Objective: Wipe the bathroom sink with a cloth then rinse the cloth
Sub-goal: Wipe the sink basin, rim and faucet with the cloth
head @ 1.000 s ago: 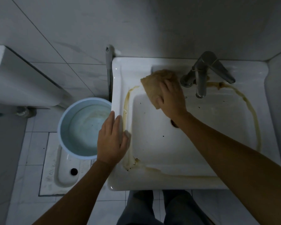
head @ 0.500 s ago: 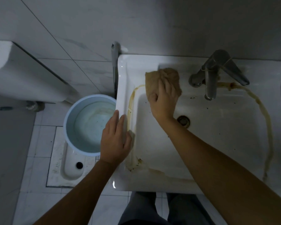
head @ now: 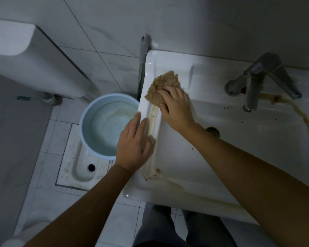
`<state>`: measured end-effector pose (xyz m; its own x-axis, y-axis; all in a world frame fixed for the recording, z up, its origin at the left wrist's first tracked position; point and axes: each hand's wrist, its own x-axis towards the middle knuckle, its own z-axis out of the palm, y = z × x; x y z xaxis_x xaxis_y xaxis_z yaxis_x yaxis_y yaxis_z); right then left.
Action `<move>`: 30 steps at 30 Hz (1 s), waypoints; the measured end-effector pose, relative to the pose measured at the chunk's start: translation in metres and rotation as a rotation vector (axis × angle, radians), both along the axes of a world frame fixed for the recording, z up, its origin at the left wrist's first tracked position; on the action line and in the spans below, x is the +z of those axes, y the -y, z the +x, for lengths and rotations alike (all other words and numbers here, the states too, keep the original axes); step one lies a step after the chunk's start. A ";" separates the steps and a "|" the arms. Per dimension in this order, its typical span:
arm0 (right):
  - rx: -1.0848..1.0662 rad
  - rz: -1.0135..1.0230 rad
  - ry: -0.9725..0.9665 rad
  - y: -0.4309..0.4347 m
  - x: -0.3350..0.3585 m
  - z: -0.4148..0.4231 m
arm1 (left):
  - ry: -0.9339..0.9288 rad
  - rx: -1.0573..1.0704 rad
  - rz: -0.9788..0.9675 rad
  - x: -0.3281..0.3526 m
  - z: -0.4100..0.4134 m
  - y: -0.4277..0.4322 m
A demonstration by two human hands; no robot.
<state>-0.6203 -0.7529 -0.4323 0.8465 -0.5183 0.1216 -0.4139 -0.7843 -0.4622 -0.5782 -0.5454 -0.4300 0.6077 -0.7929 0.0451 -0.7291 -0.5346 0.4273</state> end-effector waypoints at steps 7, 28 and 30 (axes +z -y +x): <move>0.022 0.091 0.058 -0.025 -0.001 -0.017 | 0.007 -0.002 -0.017 0.000 -0.002 0.000; -0.461 -0.071 -0.209 0.071 0.013 -0.054 | -0.040 -0.004 -0.020 0.004 -0.001 0.002; -0.406 -0.007 -0.134 0.062 0.011 -0.054 | -0.044 -0.004 -0.015 0.004 -0.001 0.001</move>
